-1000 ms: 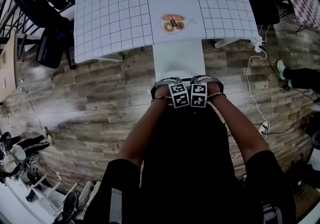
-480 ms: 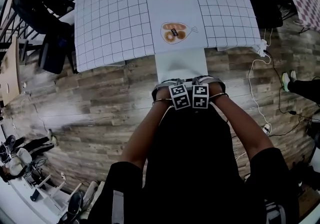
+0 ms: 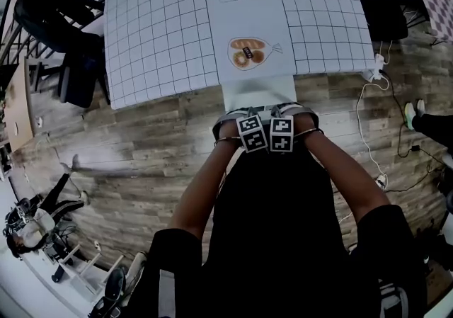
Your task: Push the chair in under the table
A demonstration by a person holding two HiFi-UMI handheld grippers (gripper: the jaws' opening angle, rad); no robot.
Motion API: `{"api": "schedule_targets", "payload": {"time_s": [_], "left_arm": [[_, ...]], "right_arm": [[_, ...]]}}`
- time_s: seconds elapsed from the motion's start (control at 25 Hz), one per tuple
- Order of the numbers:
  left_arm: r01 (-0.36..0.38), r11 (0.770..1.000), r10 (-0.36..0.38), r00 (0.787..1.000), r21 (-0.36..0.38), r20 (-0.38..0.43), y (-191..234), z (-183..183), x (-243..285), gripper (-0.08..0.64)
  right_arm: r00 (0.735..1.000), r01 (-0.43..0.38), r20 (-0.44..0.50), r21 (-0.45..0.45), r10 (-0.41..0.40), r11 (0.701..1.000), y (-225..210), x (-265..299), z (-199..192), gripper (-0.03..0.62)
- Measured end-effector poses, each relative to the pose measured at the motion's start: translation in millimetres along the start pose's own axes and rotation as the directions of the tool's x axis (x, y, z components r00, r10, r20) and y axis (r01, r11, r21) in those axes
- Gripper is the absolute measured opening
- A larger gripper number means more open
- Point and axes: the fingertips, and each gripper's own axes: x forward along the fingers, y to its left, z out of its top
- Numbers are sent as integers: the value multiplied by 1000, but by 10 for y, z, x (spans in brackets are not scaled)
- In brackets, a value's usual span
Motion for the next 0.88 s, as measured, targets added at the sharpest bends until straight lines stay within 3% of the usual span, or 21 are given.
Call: {"api": "schedule_targets", "payload": {"time_s": [0.52, 0.88], "left_arm": [[-7, 1000, 6, 1000, -29, -18, 595, 84, 14, 89], [3, 999, -4, 999, -46, -32, 785, 126, 64, 92]], "right_arm": [[1000, 4, -5, -29, -5, 1000, -600, 41, -112, 74], [1000, 11, -2, -47, -11, 999, -796, 86, -174, 74]]}}
